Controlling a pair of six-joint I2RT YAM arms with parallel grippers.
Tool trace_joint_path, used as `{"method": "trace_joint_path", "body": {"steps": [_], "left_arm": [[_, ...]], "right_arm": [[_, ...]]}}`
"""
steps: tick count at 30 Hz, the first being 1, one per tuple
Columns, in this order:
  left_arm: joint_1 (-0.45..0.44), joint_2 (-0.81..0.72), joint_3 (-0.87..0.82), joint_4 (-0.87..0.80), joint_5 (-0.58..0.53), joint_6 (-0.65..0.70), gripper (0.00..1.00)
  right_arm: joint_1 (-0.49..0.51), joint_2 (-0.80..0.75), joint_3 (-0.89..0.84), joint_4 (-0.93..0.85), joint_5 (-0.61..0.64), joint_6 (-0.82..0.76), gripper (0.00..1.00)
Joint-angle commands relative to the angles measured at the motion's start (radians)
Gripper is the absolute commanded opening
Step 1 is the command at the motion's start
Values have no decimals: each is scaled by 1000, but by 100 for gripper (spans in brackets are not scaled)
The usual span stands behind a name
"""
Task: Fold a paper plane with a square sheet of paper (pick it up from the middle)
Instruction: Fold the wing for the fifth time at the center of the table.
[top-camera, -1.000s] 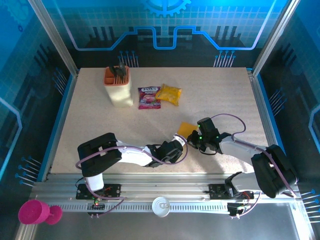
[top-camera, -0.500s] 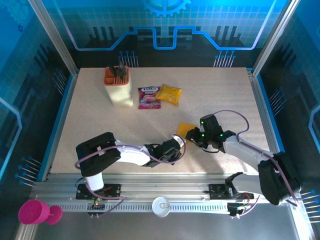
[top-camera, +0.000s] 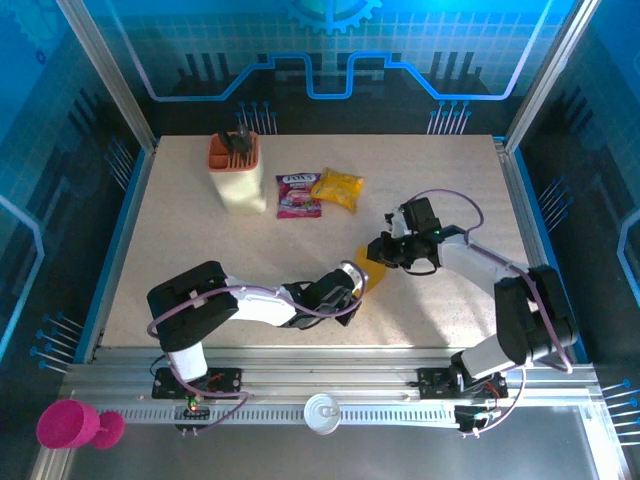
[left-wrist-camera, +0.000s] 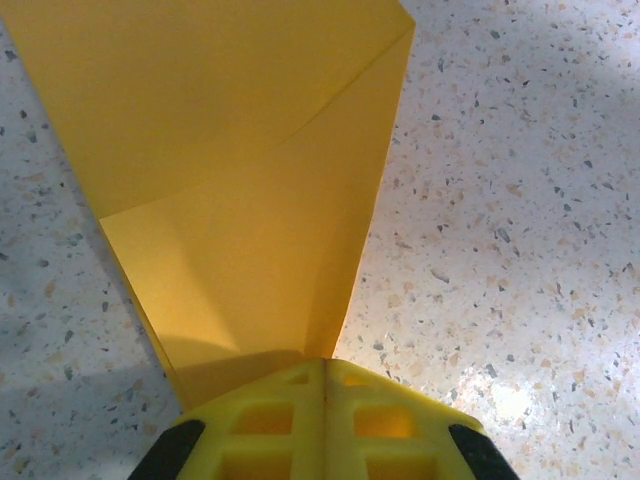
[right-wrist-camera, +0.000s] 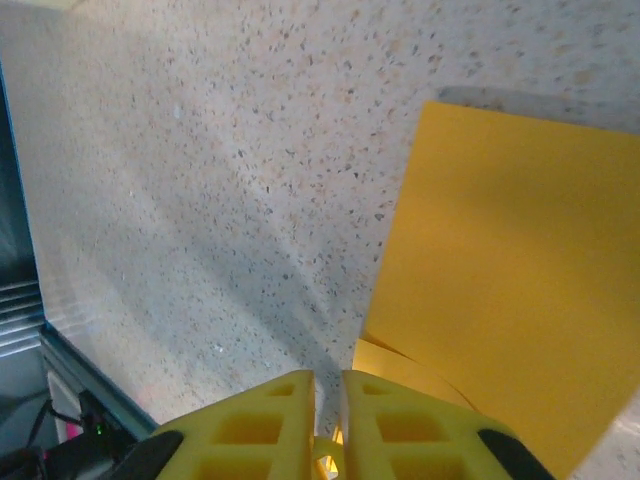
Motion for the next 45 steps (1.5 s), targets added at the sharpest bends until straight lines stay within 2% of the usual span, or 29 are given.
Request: {"method": "trace_joint_path", "body": {"steps": [1, 6, 9, 12, 16, 20, 23, 33, 45], "left_arm": [[9, -23, -19, 29, 41, -22, 0], [15, -31, -26, 39, 45, -32, 0], [16, -45, -32, 35, 36, -39, 0], [18, -55, -38, 39, 34, -48, 0], [17, -58, -34, 33, 32, -49, 0], [17, -61, -30, 33, 31, -52, 0], [17, -60, -26, 30, 30, -46, 0], [18, -58, -22, 25, 35, -42, 0], [18, -55, -20, 24, 42, -40, 0]], "right_arm": [[17, 68, 65, -68, -108, -126, 12], [41, 152, 107, -85, -105, -158, 8], [37, 129, 80, -46, -98, -132, 7], [23, 48, 46, -38, -81, -89, 19], [9, -114, 20, -110, 34, -37, 38], [-1, -250, -74, -188, 148, 43, 50], [-3, -315, -144, -183, 161, 106, 58], [15, -256, -227, -73, 113, 174, 59], [30, -126, -194, 17, 94, 188, 50]]}}
